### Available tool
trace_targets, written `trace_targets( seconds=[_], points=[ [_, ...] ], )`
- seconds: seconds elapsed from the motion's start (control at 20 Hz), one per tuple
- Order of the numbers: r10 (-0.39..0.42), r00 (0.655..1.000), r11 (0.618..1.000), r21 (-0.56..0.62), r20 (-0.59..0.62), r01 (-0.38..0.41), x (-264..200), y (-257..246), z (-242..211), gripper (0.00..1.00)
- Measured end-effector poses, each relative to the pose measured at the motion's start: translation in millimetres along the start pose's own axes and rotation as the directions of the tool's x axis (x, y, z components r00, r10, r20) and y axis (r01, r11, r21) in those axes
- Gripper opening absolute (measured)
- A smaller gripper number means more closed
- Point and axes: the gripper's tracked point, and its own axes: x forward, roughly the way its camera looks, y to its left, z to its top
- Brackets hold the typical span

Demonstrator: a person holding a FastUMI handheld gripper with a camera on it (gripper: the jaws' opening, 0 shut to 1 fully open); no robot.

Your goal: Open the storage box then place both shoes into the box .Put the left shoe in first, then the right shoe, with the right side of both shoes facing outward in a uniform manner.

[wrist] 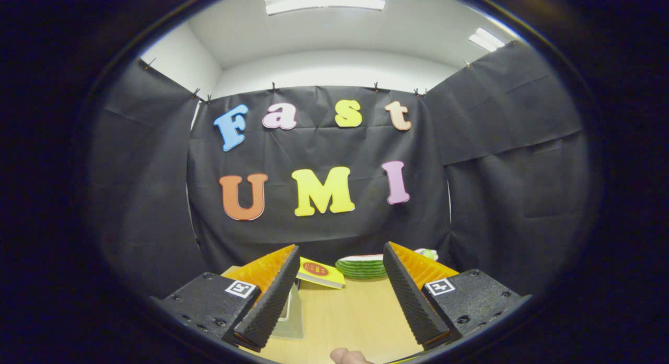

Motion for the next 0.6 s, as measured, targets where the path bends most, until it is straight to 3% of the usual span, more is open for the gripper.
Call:
trace_targets(
  seconds=[0.6],
  points=[
    [-0.003, 0.997, 1.000, -0.005, -0.080, 0.003, 7, -13, -15, 1.00]
  ],
)
